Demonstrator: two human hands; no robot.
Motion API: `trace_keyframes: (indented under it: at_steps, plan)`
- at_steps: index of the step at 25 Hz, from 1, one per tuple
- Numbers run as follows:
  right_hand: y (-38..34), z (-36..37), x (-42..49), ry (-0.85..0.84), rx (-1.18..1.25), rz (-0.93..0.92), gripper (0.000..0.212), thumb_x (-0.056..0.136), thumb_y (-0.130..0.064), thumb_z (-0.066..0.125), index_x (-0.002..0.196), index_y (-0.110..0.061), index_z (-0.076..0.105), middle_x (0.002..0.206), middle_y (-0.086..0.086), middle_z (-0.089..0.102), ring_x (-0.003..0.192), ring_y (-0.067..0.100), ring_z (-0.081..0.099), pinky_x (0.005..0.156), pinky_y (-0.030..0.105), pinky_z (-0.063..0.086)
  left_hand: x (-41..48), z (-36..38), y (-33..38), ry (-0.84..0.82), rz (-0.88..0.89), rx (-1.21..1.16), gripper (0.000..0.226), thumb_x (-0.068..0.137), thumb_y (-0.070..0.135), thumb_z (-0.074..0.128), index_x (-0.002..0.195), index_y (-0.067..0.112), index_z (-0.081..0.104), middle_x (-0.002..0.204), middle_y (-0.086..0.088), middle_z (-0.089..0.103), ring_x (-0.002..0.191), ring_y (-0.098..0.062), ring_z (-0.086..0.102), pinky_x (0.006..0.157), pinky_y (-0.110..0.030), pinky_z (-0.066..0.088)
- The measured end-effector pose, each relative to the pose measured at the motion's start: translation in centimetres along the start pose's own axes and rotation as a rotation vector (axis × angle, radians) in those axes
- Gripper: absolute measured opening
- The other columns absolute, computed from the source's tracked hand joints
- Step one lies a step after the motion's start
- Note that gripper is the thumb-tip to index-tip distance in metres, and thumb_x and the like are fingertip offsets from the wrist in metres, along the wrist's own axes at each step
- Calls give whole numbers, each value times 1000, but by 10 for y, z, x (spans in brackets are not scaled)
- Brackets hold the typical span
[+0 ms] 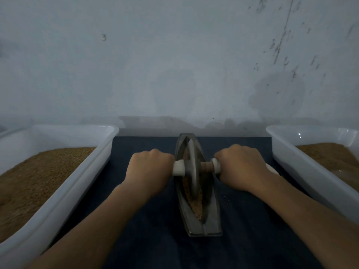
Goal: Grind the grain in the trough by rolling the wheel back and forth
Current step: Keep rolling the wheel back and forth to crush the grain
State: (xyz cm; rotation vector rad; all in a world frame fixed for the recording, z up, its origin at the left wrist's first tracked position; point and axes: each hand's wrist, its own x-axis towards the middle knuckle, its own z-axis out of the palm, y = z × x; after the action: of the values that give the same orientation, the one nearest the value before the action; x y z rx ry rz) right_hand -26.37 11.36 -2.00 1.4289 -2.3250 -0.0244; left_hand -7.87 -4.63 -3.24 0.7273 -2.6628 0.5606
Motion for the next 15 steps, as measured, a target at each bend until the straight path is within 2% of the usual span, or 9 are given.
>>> trace_keyframes:
  at_steps: [4,6,9,12,15]
  plan:
    - [0,-8,-25,-48,31,28,28,75,-37,65,62,-32,41,65,-12,50,58,11,48,46,25,24,-13,-13,5,27,48,56,21,84,32,65,83,31,44,63,7,30,55,-17,40,47,-30,23]
    - [0,-3,-12,-48,32,29,29,76,-37,66,63,-32,40,67,-11,51,61,13,51,49,26,31,0,-8,2,2,35,61,14,85,31,64,87,30,50,65,7,32,57,-17,40,47,-31,25]
    - [0,10,29,-47,15,32,28,78,-35,67,66,-33,42,71,-8,51,65,19,52,55,29,36,34,10,-4,-44,-4,36,12,86,31,64,97,28,60,73,5,44,63,-19,47,54,-34,34]
    - [4,19,70,-73,13,42,26,81,-32,66,66,-29,45,71,-6,52,61,15,48,54,27,35,70,18,-11,-71,-24,46,16,87,28,61,103,27,65,90,0,62,78,-25,62,58,-36,38]
    - [7,21,66,-53,46,55,23,80,-32,66,68,-28,47,71,-6,52,60,16,47,54,27,36,74,11,-9,-35,0,71,15,88,26,60,102,26,66,93,-2,64,81,-27,64,59,-35,38]
